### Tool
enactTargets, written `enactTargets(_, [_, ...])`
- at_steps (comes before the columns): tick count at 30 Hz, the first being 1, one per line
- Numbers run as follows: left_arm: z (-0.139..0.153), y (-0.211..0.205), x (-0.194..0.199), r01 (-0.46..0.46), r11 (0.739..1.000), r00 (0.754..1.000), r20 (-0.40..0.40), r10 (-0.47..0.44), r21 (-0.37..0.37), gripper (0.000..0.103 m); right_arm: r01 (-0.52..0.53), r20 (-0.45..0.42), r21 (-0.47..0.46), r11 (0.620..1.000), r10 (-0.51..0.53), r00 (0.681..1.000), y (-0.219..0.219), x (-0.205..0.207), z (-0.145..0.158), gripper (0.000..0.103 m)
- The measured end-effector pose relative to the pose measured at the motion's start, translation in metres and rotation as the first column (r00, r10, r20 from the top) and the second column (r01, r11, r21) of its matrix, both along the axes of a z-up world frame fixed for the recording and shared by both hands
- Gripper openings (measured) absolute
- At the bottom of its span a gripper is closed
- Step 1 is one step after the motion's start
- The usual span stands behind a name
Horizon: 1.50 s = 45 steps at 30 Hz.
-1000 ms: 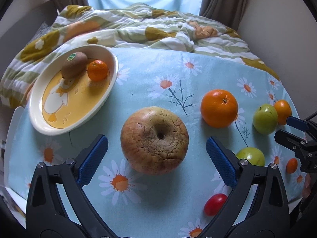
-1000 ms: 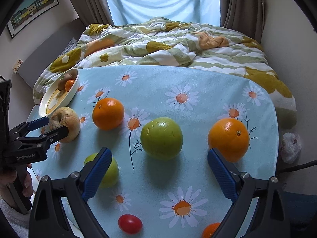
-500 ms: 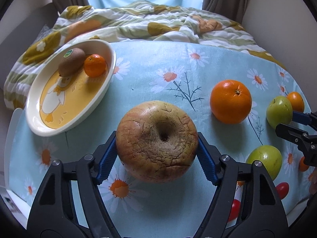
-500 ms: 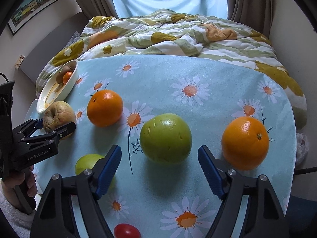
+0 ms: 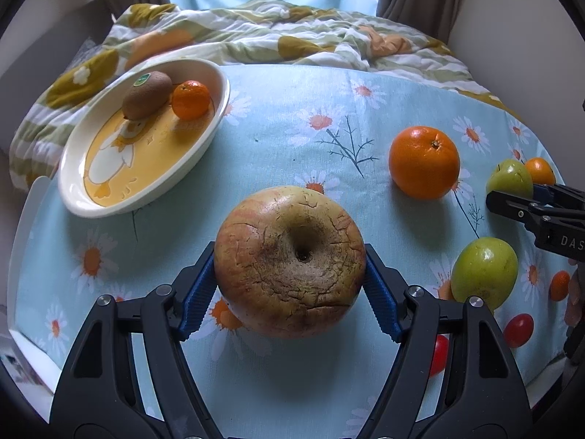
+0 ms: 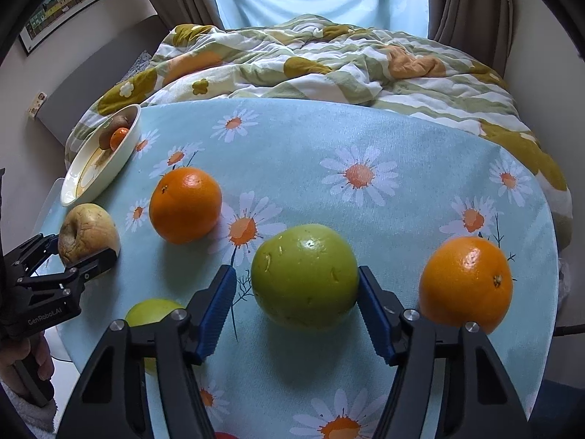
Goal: Organize fruits
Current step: 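Lift the wrinkled apple with the left tool while the right tool grasps a green apple, then place the wrinkled apple on the duck plate and open the left tool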
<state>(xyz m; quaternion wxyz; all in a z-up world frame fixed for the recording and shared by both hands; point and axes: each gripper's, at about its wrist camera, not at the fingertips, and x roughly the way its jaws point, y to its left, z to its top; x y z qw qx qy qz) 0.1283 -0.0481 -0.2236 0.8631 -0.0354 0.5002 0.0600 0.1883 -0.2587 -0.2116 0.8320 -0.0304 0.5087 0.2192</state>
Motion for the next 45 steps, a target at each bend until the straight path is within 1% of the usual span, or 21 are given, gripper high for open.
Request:
enactTargets(1, [0.0, 0.0, -0.001, -0.002, 1.0, 1.0, 0.0, 0.002, 0.0, 0.08, 0.003, 0.001, -0.003, 1.0, -0.003, 1.0, -0.001, 0.001, -0.001, 0.057])
enactTargets(2, [0.001, 0.0, -0.004, -0.006, 1.0, 1.0, 0.001, 0.006, -0.001, 0.08, 0.006, 0.008, -0.012, 1.0, -0.006, 1.0, -0.001, 0.002, -0.001, 0.051])
enactTargets(7, [0.007, 0.001, -0.017, -0.02, 1.0, 1.0, 0.014, 0.02, -0.013, 0.08, -0.003, 0.006, 0.0, 1.0, 0.003, 1.0, -0.004, 0.001, 0.002, 0.051])
enactTargets(10, [0.016, 0.001, -0.027, -0.029, 0.999, 0.999, 0.029, 0.03, -0.019, 0.08, -0.015, 0.025, -0.004, 1.0, 0.015, 1.0, -0.003, -0.002, 0.01, 0.051])
enactTargets(17, [0.038, 0.008, -0.046, -0.051, 0.997, 0.997, 0.055, 0.054, -0.054, 0.08, -0.032, 0.053, 0.003, 0.999, 0.032, 0.998, 0.004, -0.013, 0.033, 0.051])
enactTargets(24, [0.069, 0.021, -0.06, -0.061, 0.996, 0.993, 0.1, 0.067, -0.057, 0.08, -0.054, 0.07, 0.018, 0.998, 0.053, 0.996, 0.018, -0.025, 0.061, 0.051])
enactTargets(30, [0.09, 0.046, -0.063, -0.054, 0.996, 0.989, 0.133, 0.064, -0.077, 0.08, -0.064, 0.095, 0.02, 0.998, 0.062, 0.994, 0.042, -0.038, 0.083, 0.051])
enactTargets(35, [0.103, 0.075, -0.061, -0.029, 0.997, 0.988, 0.147, 0.04, -0.073, 0.08, -0.055, 0.11, 0.034, 0.998, 0.051, 0.993, 0.07, -0.045, 0.096, 0.051])
enactTargets(40, [0.11, 0.107, -0.053, -0.001, 0.998, 0.989, 0.146, 0.011, -0.068, 0.08, -0.034, 0.108, 0.044, 0.998, 0.029, 0.994, 0.101, -0.048, 0.102, 0.051])
enactTargets(45, [0.11, 0.142, -0.041, 0.025, 0.997, 0.99, 0.141, -0.016, -0.067, 0.08, -0.021, 0.099, 0.051, 0.998, 0.015, 0.995, 0.135, -0.047, 0.103, 0.051])
